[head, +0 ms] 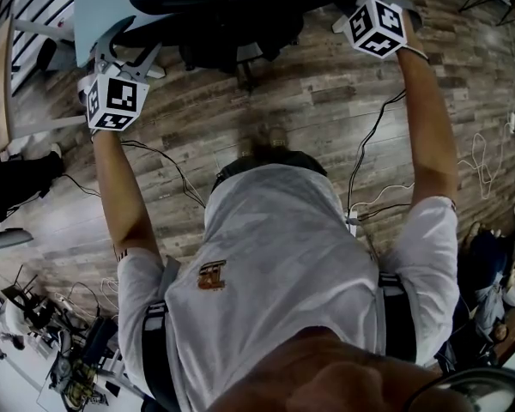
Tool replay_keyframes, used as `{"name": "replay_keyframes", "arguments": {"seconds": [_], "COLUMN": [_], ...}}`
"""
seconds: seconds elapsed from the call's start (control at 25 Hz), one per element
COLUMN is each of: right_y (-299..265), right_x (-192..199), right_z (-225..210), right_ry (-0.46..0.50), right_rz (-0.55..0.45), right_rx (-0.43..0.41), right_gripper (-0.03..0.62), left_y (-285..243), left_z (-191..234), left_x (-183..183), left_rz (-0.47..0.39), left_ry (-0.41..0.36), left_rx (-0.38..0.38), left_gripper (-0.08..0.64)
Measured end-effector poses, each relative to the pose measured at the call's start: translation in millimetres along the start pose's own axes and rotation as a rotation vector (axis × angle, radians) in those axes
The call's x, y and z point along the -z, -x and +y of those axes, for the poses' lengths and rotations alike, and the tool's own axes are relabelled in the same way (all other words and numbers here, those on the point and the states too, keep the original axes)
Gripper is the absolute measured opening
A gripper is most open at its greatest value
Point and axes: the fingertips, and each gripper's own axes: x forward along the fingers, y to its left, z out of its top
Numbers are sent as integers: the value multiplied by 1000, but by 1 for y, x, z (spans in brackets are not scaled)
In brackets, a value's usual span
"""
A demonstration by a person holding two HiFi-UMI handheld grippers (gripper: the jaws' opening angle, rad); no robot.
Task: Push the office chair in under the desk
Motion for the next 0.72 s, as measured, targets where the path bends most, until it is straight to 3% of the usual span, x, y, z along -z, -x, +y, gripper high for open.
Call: {"name": "replay_keyframes", "arguments": {"seconds": [0.12, 0.28, 0.48, 0.72], "right_y": [6, 33, 77, 116], "right_x": [11, 31, 49, 10], "right_z": [-6, -10, -1, 26], "right_ry": [-26, -77, -220, -530], "right_rz": [7, 16, -34, -270], "right_rx": [40, 87, 140, 176], "right_gripper": [248, 250, 249, 248], "left_y": [11, 46, 92, 127], "left_z": [-4, -1, 7, 6], "left_x": [8, 24, 28, -25], "left_rz": [15, 1, -88, -359], "left_ry": [-46, -10, 144, 398], "left_rx": [-21, -77, -181, -243], "left_gripper": [327, 327, 327, 323]}}
